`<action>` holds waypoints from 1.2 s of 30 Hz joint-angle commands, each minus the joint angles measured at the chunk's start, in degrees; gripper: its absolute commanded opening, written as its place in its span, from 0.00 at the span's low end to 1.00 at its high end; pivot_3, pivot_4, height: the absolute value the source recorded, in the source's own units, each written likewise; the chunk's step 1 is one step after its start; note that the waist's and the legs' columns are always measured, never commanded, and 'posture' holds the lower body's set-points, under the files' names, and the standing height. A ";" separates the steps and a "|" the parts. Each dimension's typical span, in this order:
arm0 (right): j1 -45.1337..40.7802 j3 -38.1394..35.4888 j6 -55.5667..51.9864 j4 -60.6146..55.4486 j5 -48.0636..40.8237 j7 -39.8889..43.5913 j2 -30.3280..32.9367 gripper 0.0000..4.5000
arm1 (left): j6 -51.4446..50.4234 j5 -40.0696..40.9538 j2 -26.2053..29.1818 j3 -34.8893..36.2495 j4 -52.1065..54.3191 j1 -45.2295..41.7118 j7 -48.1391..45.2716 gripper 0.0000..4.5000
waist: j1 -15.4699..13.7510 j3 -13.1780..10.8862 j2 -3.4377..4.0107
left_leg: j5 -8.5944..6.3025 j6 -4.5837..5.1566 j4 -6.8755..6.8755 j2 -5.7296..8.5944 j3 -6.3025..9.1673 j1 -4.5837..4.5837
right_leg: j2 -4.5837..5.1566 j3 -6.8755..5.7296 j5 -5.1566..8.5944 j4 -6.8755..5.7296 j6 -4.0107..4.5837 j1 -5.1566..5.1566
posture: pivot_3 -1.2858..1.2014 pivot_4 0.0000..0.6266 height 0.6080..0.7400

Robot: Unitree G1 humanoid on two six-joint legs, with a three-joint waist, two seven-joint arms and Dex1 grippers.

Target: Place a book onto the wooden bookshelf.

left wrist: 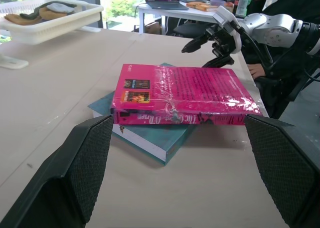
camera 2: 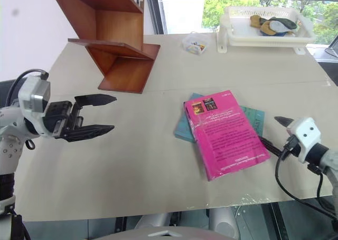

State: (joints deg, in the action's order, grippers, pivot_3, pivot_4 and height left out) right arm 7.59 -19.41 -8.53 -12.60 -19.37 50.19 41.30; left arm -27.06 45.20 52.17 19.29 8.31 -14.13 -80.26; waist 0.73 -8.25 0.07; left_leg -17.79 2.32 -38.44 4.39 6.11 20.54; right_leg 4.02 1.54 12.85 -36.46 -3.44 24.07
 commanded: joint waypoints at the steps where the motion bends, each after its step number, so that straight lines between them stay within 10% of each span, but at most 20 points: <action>1: -2.22 1.80 -1.27 -2.50 -0.78 -1.98 -1.14 1.00 | 0.82 0.38 0.46 1.46 1.43 0.06 0.20 0.99 | -0.04 0.00 -0.01 | 0.00 0.00 0.00 0.00 0.00 0.00 | 0.00 0.00 0.00 0.00 0.00 0.00 | 0.52 0.24 1.00; 21: -12.53 11.13 -5.35 2.21 3.39 -7.81 -4.85 1.00 | -6.51 3.47 -5.68 -2.77 6.42 2.05 10.31 0.99 | -0.33 0.00 0.00 | 0.00 0.00 -0.01 0.07 0.01 0.08 | 0.05 -0.01 0.00 0.01 0.00 0.07 | 0.52 0.24 1.00; 36: 3.75 -17.03 -12.73 -10.06 -16.62 2.41 3.67 1.00 | -36.60 23.12 -19.15 -9.94 6.55 2.36 34.89 0.99 | -0.71 0.02 0.00 | 0.00 0.00 -0.12 0.05 0.05 0.08 | 0.02 0.13 0.00 -0.13 -0.01 0.07 | 0.52 0.24 1.00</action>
State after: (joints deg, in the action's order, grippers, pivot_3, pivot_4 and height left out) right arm 10.14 -31.59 -19.80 -17.71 -30.96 49.63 43.59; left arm -60.81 65.12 33.15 9.44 14.76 -10.99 -47.02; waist 0.02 -8.23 0.07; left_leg -17.79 2.32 -38.58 4.43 6.18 20.62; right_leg 4.03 1.71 12.84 -36.61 -3.45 24.12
